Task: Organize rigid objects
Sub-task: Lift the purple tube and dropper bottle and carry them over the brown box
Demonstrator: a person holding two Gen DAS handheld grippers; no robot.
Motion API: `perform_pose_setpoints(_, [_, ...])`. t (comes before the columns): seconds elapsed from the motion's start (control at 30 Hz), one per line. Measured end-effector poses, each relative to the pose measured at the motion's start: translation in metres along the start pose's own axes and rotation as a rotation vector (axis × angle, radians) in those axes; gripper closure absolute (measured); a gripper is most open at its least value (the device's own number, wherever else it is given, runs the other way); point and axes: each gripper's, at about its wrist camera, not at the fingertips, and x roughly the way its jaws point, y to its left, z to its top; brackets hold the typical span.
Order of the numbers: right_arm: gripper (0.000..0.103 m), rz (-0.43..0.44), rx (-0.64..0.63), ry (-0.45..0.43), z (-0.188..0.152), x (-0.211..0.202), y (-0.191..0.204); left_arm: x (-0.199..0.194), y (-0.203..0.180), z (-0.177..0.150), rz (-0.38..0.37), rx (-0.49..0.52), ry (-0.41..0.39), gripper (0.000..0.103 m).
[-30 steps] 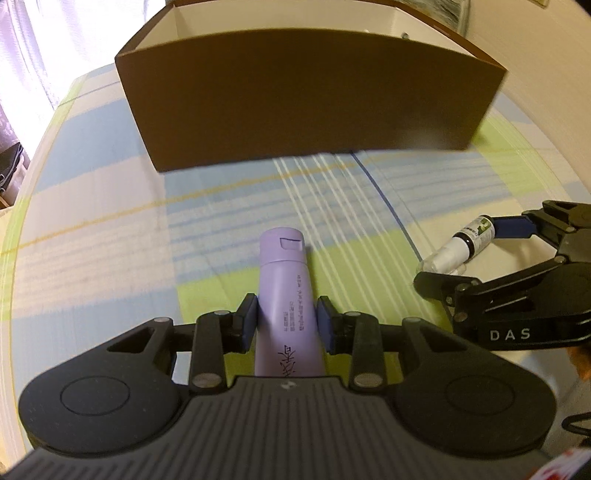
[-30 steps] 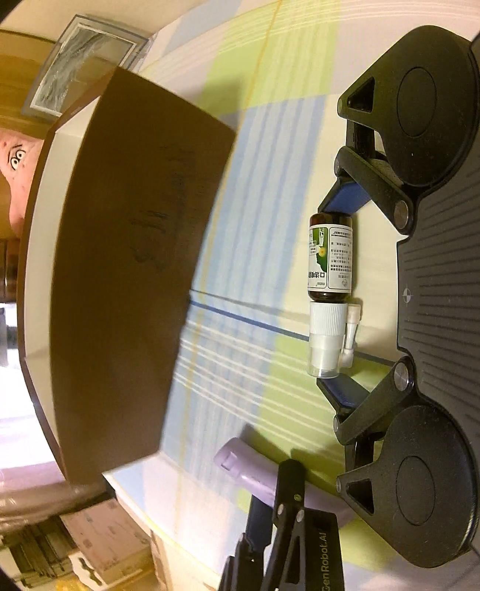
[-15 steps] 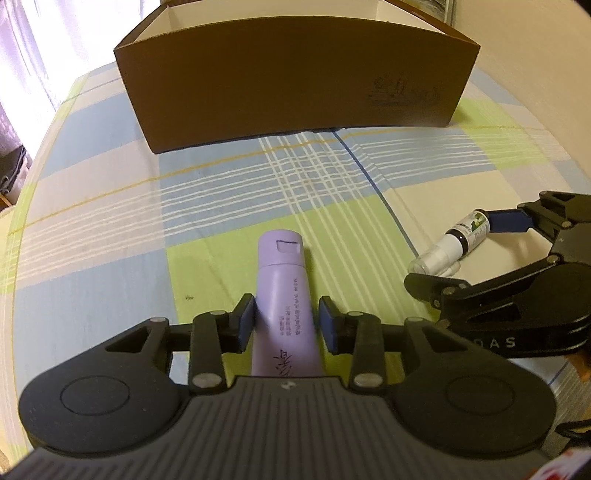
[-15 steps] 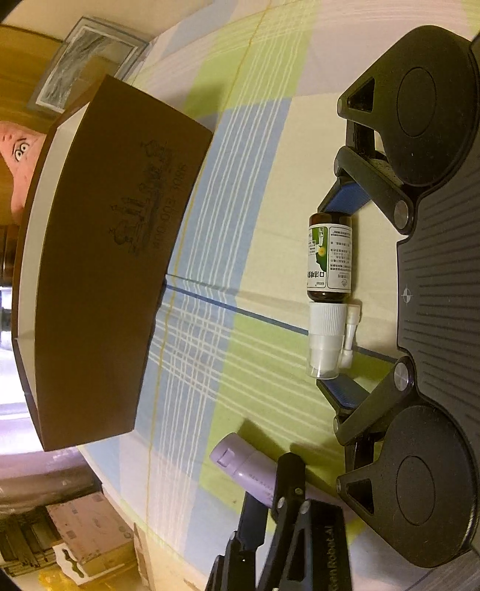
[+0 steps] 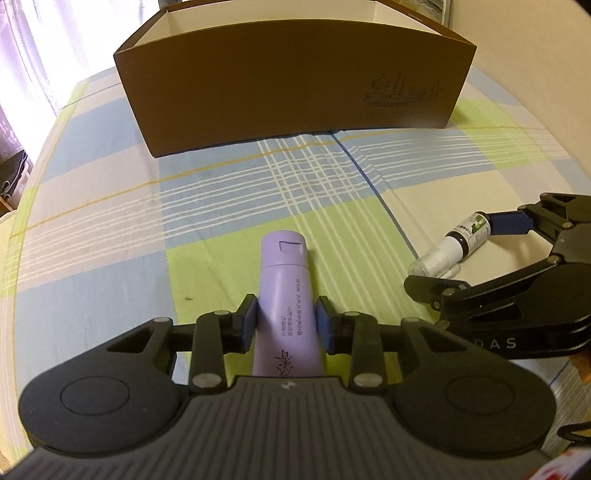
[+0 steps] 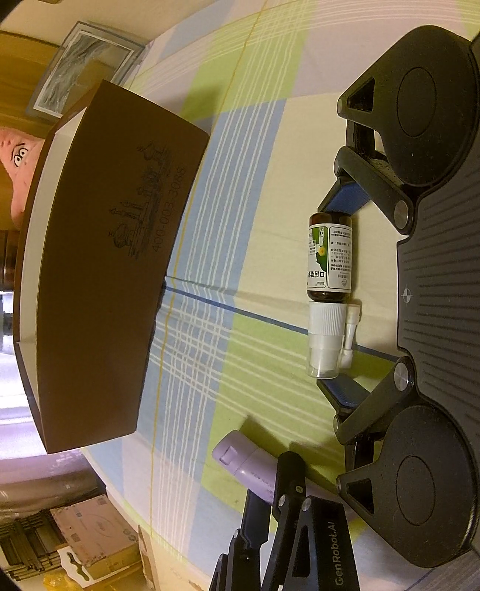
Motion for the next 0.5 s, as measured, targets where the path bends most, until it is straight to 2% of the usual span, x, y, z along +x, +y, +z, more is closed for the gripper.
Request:
perform_pose_setpoints(0.27, [0.017, 0.012, 0.011, -0.023, 0.004, -0.009, -0.004, -0.006, -0.001, 0.003, -0.01, -0.003, -0.007, 0.074])
perform_pose_setpoints(0.5, [0.017, 0.023, 0.024, -0.059, 0.017, -0.023, -0.011, -0.018, 0.006, 0.021, 0.0, -0.017, -0.032, 0.074])
